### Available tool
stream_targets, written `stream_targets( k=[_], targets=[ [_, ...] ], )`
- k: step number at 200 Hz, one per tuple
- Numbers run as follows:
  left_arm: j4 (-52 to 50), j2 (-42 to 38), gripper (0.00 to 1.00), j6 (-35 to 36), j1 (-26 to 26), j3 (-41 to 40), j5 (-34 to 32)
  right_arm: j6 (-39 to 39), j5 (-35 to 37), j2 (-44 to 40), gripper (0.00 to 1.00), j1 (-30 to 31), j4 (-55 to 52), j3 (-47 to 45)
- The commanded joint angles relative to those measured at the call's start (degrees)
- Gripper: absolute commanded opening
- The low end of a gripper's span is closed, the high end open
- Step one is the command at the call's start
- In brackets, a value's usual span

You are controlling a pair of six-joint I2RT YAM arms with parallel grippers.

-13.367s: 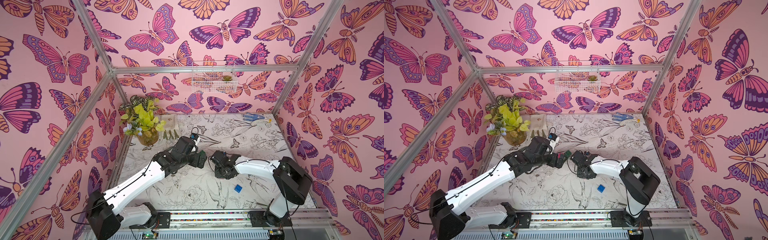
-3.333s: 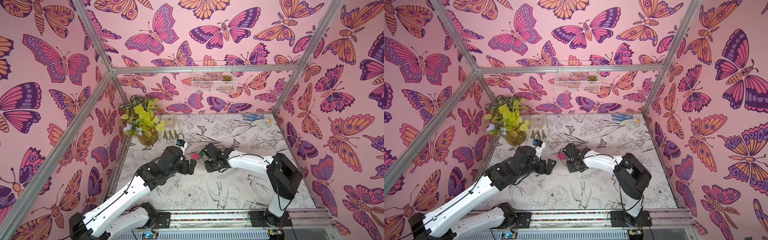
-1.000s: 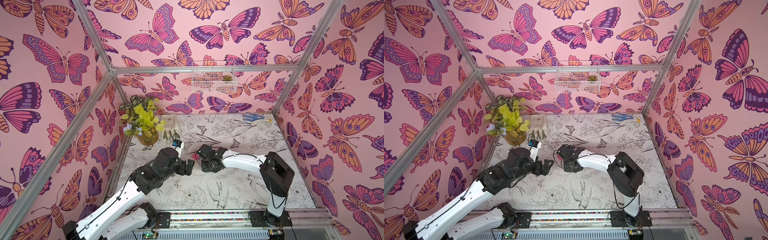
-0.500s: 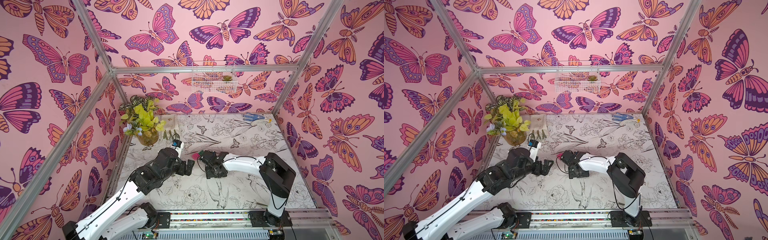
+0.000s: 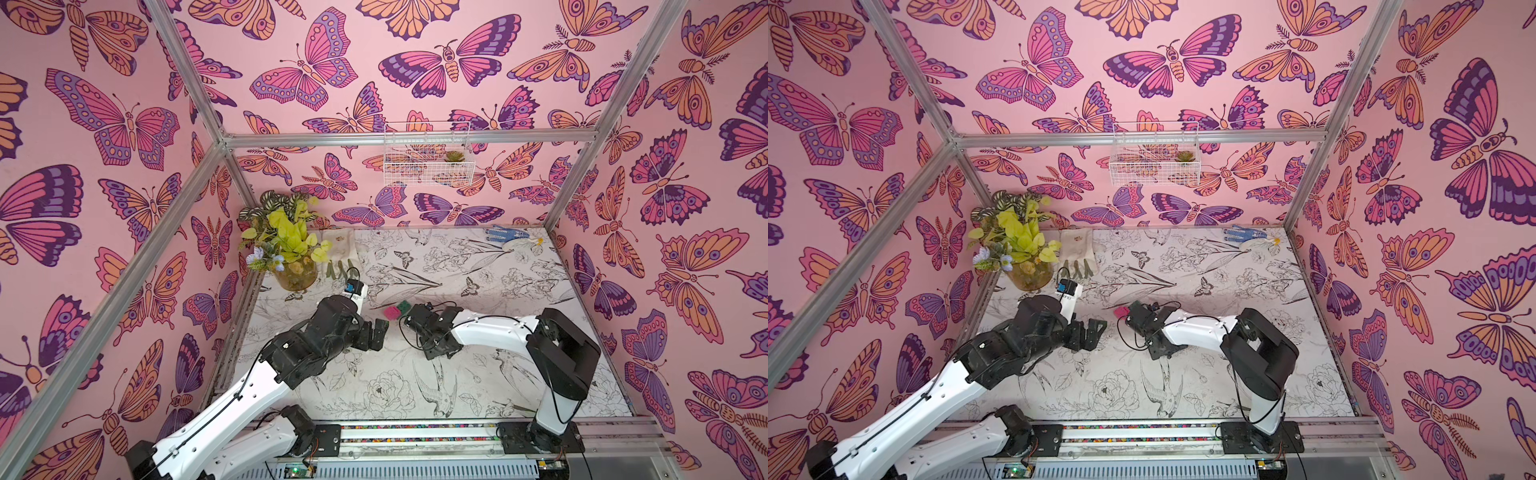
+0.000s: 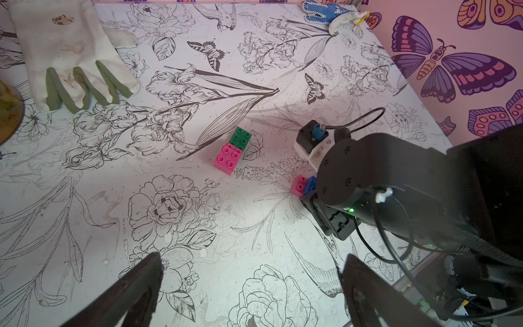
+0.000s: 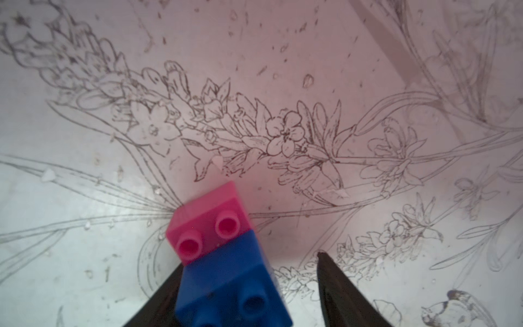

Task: Assemble the letter v with lego
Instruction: Pick up the lego brick from the center of the board.

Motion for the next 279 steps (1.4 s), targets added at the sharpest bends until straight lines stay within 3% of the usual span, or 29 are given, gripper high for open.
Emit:
stream_targets(
  k=[1, 82, 149, 174, 224, 240, 279],
  targets=[
    [-1.5, 0.3, 1.00, -1.1, 0.4, 0.9, -1.1, -7.5, -2.6, 1.5, 0.66, -0.5, 0.1, -1.7],
    [-2.3, 1.2, 1.00, -2.2, 0.4, 0.8, -2.6, -10.9, -8.6, 4.0, 0.45, -1.7, 4.4, -1.6],
    [-2.4, 2.2, 1.00, -2.6, 0.4, 0.9, -3.3, -12.9, -9.0, 5.0, 0.44, -3.2, 4.9, -0.9],
    [-2.9, 2.1, 1.00, -2.7, 0.4, 1.1, -3.6, -12.0, -9.6, 5.2, 0.38, -3.6, 3.7, -0.3],
    [-3.0, 2.7, 1.00, -2.7, 0.4, 1.2, -3.8, -11.4, -9.1, 3.2, 0.38, -3.6, 2.4, -0.8],
    [-2.9, 3.3, 1.00, -2.8, 0.3, 1.4, -3.8, -11.2, -8.9, 3.2, 0.31, -3.6, 1.7, -0.5],
    [-0.9, 8.9, 1.00, -2.9, 0.4, 2.0, -3.4, -11.4, -7.3, -0.3, 0.29, -4.6, 1.0, 1.9]
  ],
)
